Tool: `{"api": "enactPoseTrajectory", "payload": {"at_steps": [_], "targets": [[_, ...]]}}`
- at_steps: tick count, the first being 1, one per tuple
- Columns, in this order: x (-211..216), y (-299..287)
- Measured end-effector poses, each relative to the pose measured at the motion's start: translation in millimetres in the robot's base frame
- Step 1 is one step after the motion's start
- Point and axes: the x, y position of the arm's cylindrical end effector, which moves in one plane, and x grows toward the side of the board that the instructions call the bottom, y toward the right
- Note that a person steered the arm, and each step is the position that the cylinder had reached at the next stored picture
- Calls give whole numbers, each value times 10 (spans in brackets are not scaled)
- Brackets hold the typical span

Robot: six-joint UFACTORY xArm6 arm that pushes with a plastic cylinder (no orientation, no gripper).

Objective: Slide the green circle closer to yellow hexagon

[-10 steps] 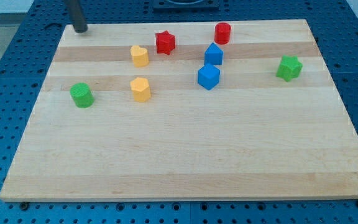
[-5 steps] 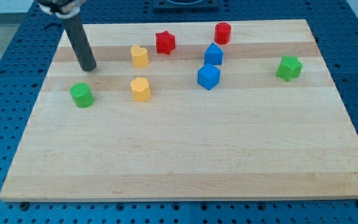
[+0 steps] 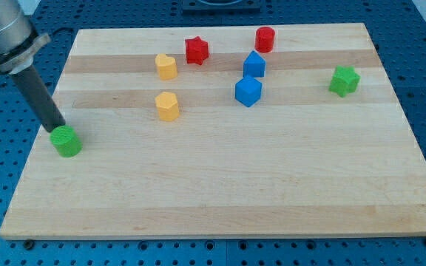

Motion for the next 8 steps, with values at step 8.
{"api": "enactPoseTrajectory", "payload": {"at_steps": [8], "targets": [[578, 585]]}}
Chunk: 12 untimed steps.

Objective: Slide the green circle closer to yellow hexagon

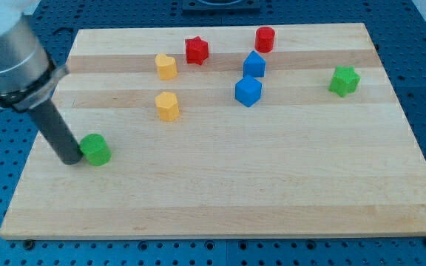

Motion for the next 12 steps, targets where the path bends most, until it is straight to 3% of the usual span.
{"api": "enactPoseTrajectory", "payload": {"at_steps": [8, 9, 12], "targets": [[-21, 699], [-352, 730], [-361, 819]]}}
